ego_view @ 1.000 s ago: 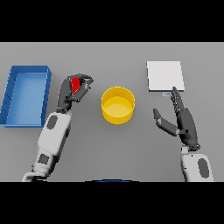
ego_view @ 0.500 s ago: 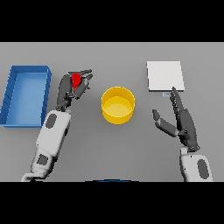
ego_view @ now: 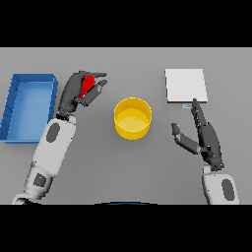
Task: Pick up the red beaker and tilt it to pour out 1 green nut into yellow bowl. Pick up the yellow bowl and place it on the metallic measuring scale.
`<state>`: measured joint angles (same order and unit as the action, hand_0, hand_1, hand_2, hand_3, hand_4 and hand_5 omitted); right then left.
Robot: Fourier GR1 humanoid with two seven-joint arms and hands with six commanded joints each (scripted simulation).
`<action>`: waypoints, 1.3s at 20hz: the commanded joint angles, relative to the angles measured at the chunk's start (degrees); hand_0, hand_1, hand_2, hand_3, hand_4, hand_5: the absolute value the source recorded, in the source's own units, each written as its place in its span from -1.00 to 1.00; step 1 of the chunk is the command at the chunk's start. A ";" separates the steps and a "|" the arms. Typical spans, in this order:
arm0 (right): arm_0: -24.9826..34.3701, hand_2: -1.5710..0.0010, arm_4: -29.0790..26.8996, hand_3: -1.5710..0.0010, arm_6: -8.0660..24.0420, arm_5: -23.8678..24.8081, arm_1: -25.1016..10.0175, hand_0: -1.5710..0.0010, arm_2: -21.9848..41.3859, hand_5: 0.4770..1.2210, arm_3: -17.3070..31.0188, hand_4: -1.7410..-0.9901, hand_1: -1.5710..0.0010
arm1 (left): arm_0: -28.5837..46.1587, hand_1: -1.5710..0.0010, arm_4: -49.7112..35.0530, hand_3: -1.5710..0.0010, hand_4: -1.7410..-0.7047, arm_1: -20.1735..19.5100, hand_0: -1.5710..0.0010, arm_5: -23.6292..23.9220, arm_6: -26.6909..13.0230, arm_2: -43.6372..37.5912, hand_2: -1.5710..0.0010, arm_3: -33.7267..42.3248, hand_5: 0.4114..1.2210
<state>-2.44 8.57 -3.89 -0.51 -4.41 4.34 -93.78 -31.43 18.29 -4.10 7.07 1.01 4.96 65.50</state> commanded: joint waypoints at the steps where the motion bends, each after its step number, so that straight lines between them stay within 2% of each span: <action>1: 0.00 1.00 0.05 1.00 -0.10 0.04 -0.07 1.00 -0.01 -0.46 -0.10 0.24 1.00 | -0.08 -0.99 0.18 -0.99 -0.76 -0.73 -0.99 -0.30 -0.41 0.36 -0.99 0.17 0.83; 2: 0.50 1.00 0.33 1.00 0.81 0.28 0.18 1.00 0.17 -0.46 0.10 0.24 1.00 | -0.56 -0.99 -0.02 -0.99 -0.76 -1.37 -0.99 -0.64 -0.78 0.51 -0.99 -0.01 0.80; 4: -0.11 1.00 0.36 1.00 0.41 0.18 -0.08 1.00 0.13 -0.44 -0.25 0.25 1.00 | -1.05 -1.00 2.04 -0.99 -0.85 -3.27 -1.00 -1.19 -1.51 3.20 -1.00 0.83 0.76; 6: 0.51 1.00 -0.48 1.00 1.32 -0.12 0.16 1.00 -0.23 -0.43 0.14 0.24 1.00 | -3.68 -1.00 6.34 -0.99 -0.90 -5.71 -1.00 -2.62 -5.30 7.42 -1.00 0.91 0.76; 8: -0.71 1.00 0.39 1.00 0.20 0.17 0.75 1.00 0.81 -0.43 -1.02 0.24 1.00 | -5.31 -1.00 10.50 -1.00 -0.94 -7.80 -1.00 -3.80 -5.21 11.81 -1.00 0.18 0.78; 9: -0.88 1.00 0.50 1.00 0.50 0.26 0.55 1.00 0.68 -0.43 -1.30 0.23 1.00 | -6.96 -1.00 12.83 -1.00 -0.95 -8.80 -1.00 -4.62 -6.82 13.87 -1.00 -0.86 0.79; 11: -0.82 1.00 0.80 1.00 0.80 0.26 0.20 1.00 0.59 -0.42 -1.02 0.21 1.00 | -10.06 -1.00 16.56 -1.00 -0.97 -10.71 -1.00 -7.41 -8.82 17.97 -1.00 -1.74 0.85; 15: -0.48 1.00 0.70 1.00 1.13 0.20 -0.04 1.00 0.48 -0.42 -1.57 0.20 1.00 | -15.04 -1.00 20.79 -1.00 -0.99 -13.67 -1.00 -14.58 -8.61 24.70 -1.00 -3.98 0.94; 18: -0.68 1.00 -0.16 1.00 2.52 0.25 1.04 1.00 0.45 -0.46 -1.27 0.22 1.00 | -18.37 -1.00 23.37 -1.00 -0.74 -14.91 -1.00 -20.02 -9.08 29.35 -1.00 -5.39 0.97; 20: 0.27 1.00 -1.55 1.00 3.67 0.12 1.25 1.00 -0.48 -0.51 -0.59 0.23 1.00 | -21.46 -1.00 25.37 -0.79 -0.82 -15.50 -1.00 -23.28 -9.52 32.61 -1.00 -6.37 0.98; 21: 0.01 1.00 -1.99 1.00 3.00 -0.08 1.38 1.00 -0.62 -0.53 -0.53 0.23 1.00 | -22.91 -1.00 25.97 -0.73 -0.85 -15.33 -1.00 -25.20 -10.25 34.02 -1.00 -6.62 0.98; 23: -0.52 1.00 -2.28 1.00 2.37 -0.28 1.69 1.00 -0.39 -0.57 -1.11 0.20 1.00 | -25.69 -1.00 28.03 -0.67 -0.89 -15.01 -1.00 -28.00 -11.13 37.48 -1.00 -8.71 0.99; 26: -0.70 1.00 -3.56 1.00 2.72 -0.70 2.15 1.00 -0.78 -0.64 -0.93 0.18 1.00 | -29.24 -1.00 29.70 -0.58 -0.93 -14.60 -1.00 -30.31 -10.04 41.30 -1.00 -10.78 0.99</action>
<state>-3.15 5.01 -1.20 -1.24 -2.23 3.59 -94.70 -60.68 47.83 -18.68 -23.25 -8.97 46.25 54.74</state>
